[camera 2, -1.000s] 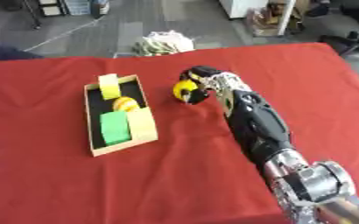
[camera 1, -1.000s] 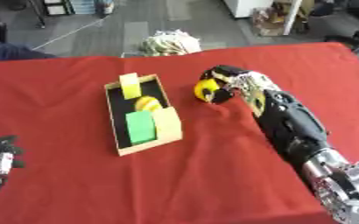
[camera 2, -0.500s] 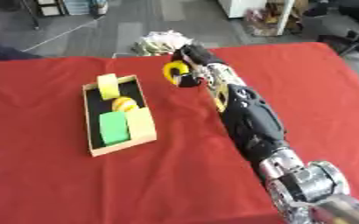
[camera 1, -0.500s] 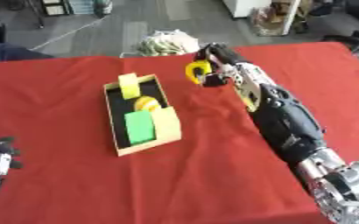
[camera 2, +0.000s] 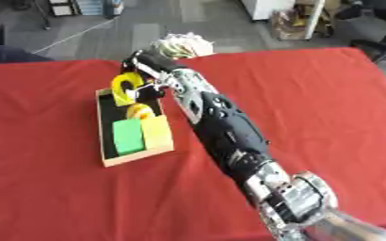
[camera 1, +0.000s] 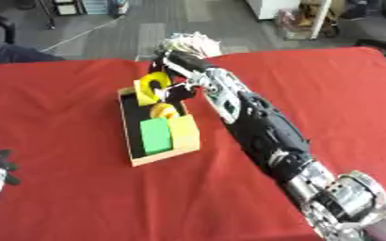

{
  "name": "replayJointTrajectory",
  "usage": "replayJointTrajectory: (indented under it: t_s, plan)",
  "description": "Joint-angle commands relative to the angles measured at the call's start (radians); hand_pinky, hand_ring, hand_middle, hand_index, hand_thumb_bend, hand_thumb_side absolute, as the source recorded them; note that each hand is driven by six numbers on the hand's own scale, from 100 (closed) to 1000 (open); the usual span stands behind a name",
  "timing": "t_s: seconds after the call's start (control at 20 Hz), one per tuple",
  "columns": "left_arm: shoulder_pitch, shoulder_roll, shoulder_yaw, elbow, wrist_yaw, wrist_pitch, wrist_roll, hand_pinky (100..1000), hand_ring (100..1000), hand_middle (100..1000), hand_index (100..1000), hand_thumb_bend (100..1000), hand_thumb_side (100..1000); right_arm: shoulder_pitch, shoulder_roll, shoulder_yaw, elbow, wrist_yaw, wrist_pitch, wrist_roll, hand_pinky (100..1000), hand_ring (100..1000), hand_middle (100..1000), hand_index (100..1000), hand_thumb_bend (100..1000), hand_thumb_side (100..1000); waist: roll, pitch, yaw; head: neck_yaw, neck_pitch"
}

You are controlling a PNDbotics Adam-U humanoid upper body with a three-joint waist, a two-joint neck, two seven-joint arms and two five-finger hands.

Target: Pick up objects on the table and place them in the box.

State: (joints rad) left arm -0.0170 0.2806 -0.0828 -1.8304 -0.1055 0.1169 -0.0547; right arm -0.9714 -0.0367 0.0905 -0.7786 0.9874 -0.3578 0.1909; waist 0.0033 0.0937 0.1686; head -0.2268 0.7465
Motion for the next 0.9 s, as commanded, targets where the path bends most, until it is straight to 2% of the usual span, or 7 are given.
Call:
replayJointTrajectory:
  t_s: [0.05, 0.25, 0.3, 0.5, 0.65, 0.75, 0.9]
  plan:
    - [-0.01, 0.008, 0.0, -0.01, 0.008, -0.001, -0.005, 736, 529, 567, 783, 100, 650, -0.015, 0.019, -0.006, 0.011, 0.066, -0.002, -0.01, 583, 534, 450, 627, 100, 170, 0.014, -0.022, 0.006, -0.008, -0.004]
    - [-0.011, 0.008, -0.001, -0.011, 0.009, -0.001, -0.005, 735, 529, 567, 783, 100, 650, -0.004, 0.034, -0.018, 0.043, 0.145, 0.007, -0.048, 619, 603, 568, 738, 100, 173, 0.014, -0.022, 0.01, -0.009, -0.006]
    - [-0.011, 0.008, 0.0, -0.011, 0.009, -0.001, -0.005, 735, 528, 566, 783, 100, 650, -0.003, 0.035, -0.019, 0.047, 0.162, 0.007, -0.057, 650, 654, 641, 791, 100, 175, 0.013, -0.022, 0.01, -0.008, -0.006]
    - [-0.01, 0.007, 0.001, -0.01, 0.008, 0.0, -0.004, 735, 528, 566, 783, 100, 652, -0.002, 0.03, -0.025, 0.051, 0.223, 0.004, -0.075, 741, 776, 804, 889, 100, 185, 0.012, -0.022, 0.008, -0.006, -0.006]
    - [-0.009, 0.008, 0.001, -0.009, 0.008, 0.0, -0.003, 734, 528, 565, 782, 100, 652, -0.005, 0.021, -0.032, 0.049, 0.238, 0.001, -0.052, 798, 833, 878, 928, 100, 190, 0.011, -0.022, 0.004, -0.004, -0.005]
    - [-0.009, 0.008, 0.002, -0.009, 0.007, 0.0, -0.002, 734, 527, 565, 782, 100, 652, -0.009, 0.011, -0.035, 0.041, 0.231, -0.007, -0.015, 829, 866, 913, 948, 100, 262, 0.01, -0.022, 0.0, -0.002, -0.005]
    - [-0.008, 0.01, 0.004, -0.009, 0.006, 0.0, 0.0, 734, 527, 565, 782, 100, 652, -0.017, -0.011, -0.042, 0.0, 0.176, -0.024, 0.031, 825, 866, 916, 949, 100, 218, 0.007, -0.024, -0.007, 0.003, -0.003]
